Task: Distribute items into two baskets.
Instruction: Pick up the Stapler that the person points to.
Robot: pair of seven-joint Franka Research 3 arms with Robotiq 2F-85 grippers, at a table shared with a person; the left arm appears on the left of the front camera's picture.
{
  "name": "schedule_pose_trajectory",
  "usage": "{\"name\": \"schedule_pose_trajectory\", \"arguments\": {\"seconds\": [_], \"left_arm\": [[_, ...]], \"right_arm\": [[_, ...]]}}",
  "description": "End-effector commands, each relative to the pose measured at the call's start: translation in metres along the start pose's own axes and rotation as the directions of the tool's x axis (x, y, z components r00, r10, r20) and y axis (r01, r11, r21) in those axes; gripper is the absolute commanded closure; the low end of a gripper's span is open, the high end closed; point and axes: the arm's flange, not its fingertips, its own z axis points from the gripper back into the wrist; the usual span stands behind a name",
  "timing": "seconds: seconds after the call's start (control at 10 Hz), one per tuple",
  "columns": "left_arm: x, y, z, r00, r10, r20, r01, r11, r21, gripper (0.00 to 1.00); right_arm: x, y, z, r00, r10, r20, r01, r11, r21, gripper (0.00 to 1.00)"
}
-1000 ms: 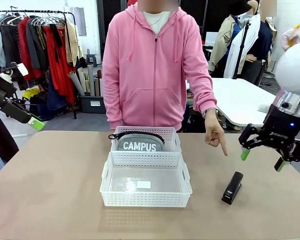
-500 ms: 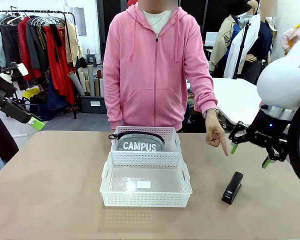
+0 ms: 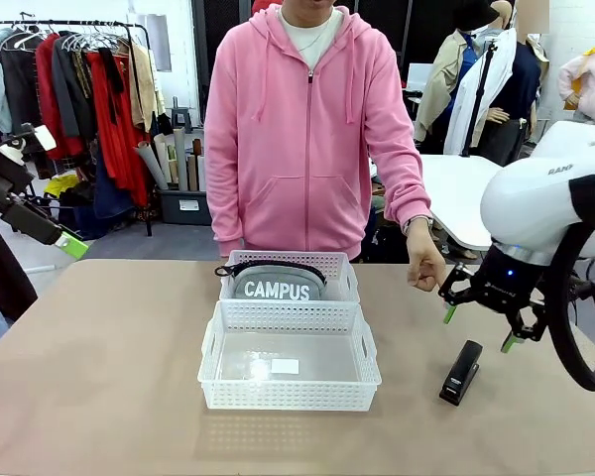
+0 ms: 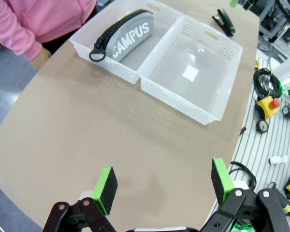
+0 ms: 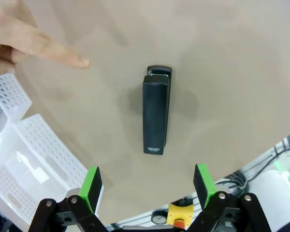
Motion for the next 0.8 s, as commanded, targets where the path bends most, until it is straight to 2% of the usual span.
{"name": "schedule_pose_trajectory", "arguments": {"seconds": [0.0,0.5,0.7], "left_arm": [[-0.001,-0.001,0.001,1.0,0.013,-0.012,-0.013,1.0,-0.002,0.0],[-0.001,-0.001,0.001,1.0,0.013,-0.012,-0.013,1.0,-0.002,0.0],[-0.001,-0.001,0.001,1.0,0.013,-0.012,-0.013,1.0,-0.002,0.0]], "right_arm": [[-0.002,0.007,-0.024,0.999,-0.035,0.029,0.036,0.999,-0.017,0.0],[0.002,0.001,-0.071,0.996,-0.062,0.067,0.068,0.993,-0.092,0.0],[0.0,-0.003,-0.082,0.996,-0.072,0.051,0.077,0.991,-0.108,0.0]]}}
